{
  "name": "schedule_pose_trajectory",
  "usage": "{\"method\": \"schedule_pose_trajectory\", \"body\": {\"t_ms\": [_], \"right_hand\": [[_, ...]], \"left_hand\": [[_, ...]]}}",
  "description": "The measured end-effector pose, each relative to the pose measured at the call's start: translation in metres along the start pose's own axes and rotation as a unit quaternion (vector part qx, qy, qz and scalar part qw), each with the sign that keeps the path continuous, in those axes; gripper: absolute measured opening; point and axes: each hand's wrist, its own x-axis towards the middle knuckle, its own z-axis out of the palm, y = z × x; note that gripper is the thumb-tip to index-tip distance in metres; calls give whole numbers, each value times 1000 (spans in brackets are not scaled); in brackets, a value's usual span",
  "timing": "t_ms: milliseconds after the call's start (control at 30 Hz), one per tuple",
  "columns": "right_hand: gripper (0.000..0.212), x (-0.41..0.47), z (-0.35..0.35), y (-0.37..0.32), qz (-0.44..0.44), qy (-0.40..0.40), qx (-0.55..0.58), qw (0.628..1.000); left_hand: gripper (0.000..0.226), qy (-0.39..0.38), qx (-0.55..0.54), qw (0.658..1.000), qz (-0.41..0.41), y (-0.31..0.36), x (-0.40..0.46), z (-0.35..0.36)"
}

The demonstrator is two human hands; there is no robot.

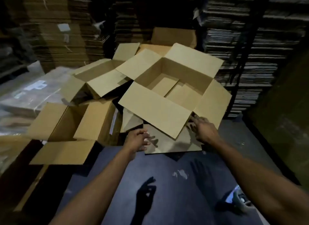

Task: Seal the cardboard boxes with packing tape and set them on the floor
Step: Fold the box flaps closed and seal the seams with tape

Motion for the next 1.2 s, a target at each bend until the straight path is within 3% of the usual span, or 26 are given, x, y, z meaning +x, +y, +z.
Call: {"method": "schedule_pose_trajectory", "body": {"t_ms": [267, 367, 500, 600, 700, 833, 933, 1067, 1200], "right_hand": [[103, 119, 30, 46, -52, -37, -119, 991], [74, 135, 40, 49, -62, -61, -90, 992], [34, 130, 25, 39, -82, 55, -6, 995], [39, 104, -6, 17, -96, 142, 81, 982], [53, 57, -32, -14, -98, 167, 105, 976], [57, -16, -26, -67, -118, 112, 99, 982], [62, -61, 5, -110, -143, 111, 75, 981], [55, -110, 47, -165, -206, 114, 84, 968], [54, -151, 73, -195, -259, 64, 70, 961]], "left_hand": [[13, 105, -76, 987, -92, -22, 26, 53], [21, 121, -85, 983, -107, -28, 25, 59], [26, 145, -80, 981, -100, -20, 18, 56], [41, 169, -95, 978, -83, 0, 8, 43], [65, 183, -171, 967, -49, 19, -9, 19], [63, 138, -269, 953, 7, 32, -46, -19], [42, 176, -290, 940, 39, 26, -76, -56], [50, 223, -221, 948, 48, 9, -110, -105], [86, 272, -122, 954, 14, -25, -146, -141]]}}
